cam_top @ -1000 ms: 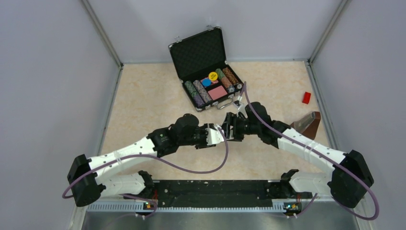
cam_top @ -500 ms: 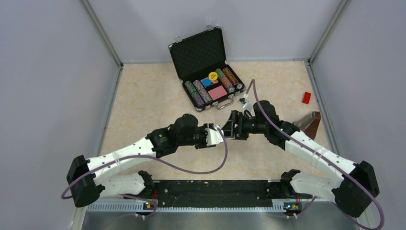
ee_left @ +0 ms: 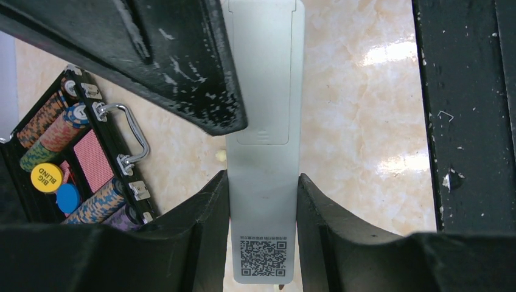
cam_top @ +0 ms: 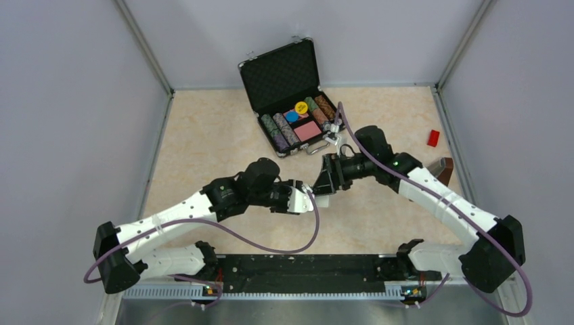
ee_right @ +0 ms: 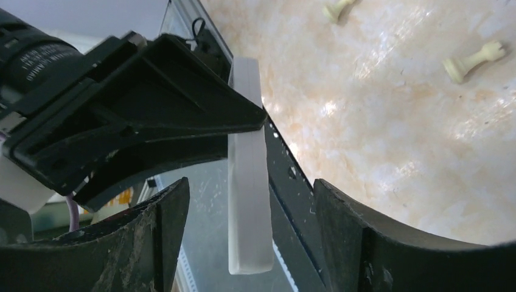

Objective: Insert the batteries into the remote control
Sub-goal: Load the battery cover into the remote control.

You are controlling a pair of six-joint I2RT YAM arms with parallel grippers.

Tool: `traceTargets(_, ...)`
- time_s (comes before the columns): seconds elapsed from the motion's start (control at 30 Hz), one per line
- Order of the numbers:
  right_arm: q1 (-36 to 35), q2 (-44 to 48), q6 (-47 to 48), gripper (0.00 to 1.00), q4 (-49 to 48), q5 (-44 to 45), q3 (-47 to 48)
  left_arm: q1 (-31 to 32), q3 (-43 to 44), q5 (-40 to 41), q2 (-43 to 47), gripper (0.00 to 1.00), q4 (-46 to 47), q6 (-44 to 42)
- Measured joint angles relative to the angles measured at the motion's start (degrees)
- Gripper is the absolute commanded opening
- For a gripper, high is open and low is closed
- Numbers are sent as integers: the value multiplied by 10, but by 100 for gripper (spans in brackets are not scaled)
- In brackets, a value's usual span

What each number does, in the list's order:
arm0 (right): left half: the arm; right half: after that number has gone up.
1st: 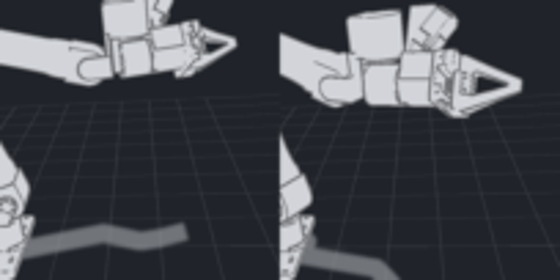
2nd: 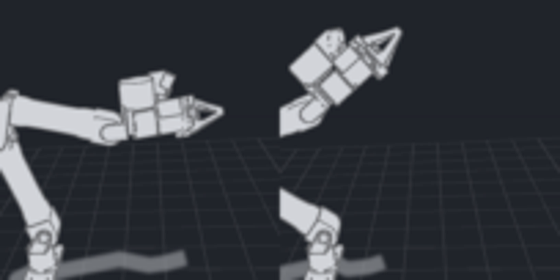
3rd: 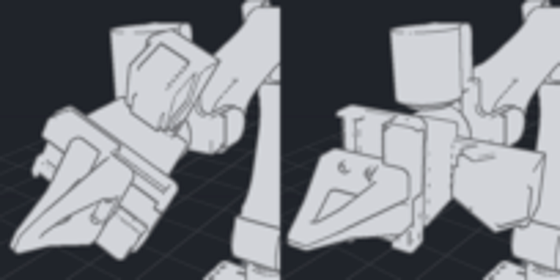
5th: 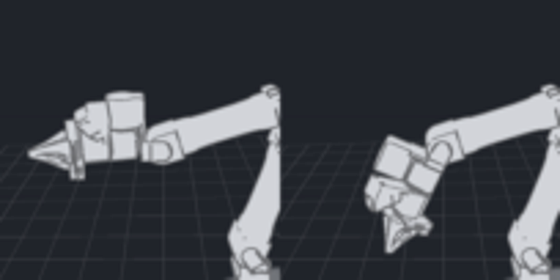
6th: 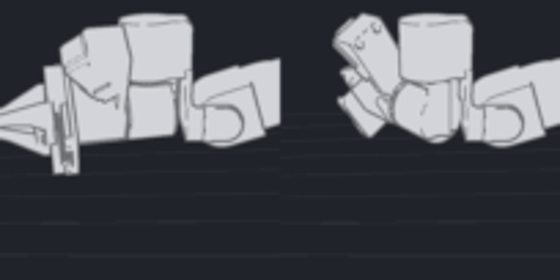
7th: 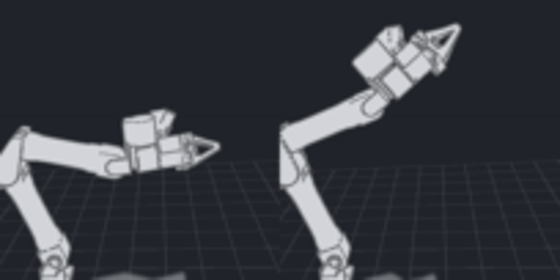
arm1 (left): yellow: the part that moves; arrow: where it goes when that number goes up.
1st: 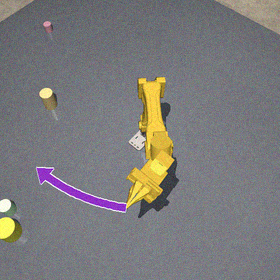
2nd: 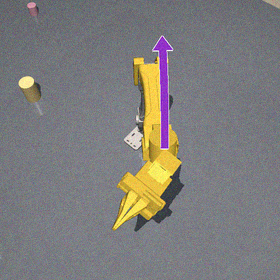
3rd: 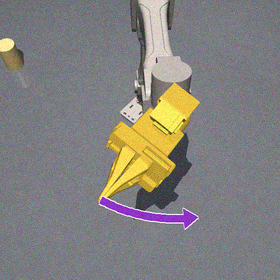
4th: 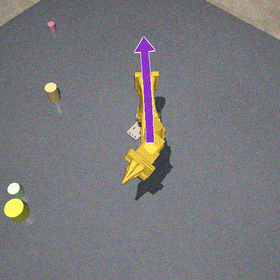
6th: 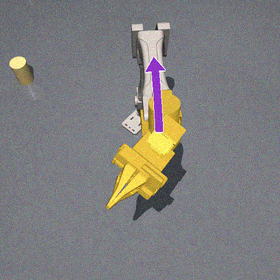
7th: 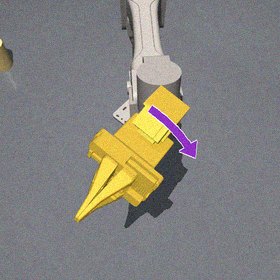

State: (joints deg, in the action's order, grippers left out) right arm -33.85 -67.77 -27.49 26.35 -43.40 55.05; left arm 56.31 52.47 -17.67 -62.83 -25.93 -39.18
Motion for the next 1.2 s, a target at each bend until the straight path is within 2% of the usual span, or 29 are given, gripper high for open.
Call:
traceTargets(0.13, -1, -17, 31, 65, 28, -27, 0, 0, 9, -6, 0, 0, -23, -29)
traceTargets(0.23, -5, -26, 44, 56, 38, -35, 0, 0, 18, -9, -3, 0, -29, -44)
traceTargets(0.43, -17, -42, 54, 28, 39, -47, 0, 0, 29, -8, -16, 1, -36, -61)
traceTargets(0.53, -19, -47, 52, 13, 36, -52, 0, 0, 29, -7, -20, 9, -39, -65)
traceTargets(0.6, -19, -50, 44, 8, 32, -56, -2, 0, 29, -3, -21, 28, -40, -68)
traceTargets(0.63, -19, -52, 38, 5, 30, -58, -5, 0, 29, -2, -21, 47, -42, -68)
traceTargets(0.67, -19, -52, 35, 4, 24, -59, -8, 1, 29, 1, -21, 92, -42, -68)
traceTargets(0.7, -19, -51, 31, 2, 17, -61, -12, 1, 29, 4, -21, 98, -43, -67)
traceTargets(0.97, -20, -50, 23, 0, 15, 9, -40, 2, 23, 24, -16, 99, 38, -47)
traceTargets(1.2, 14, -21, 13, 1, 43, 141, -40, 2, -5, 49, 10, 99, 89, -25)
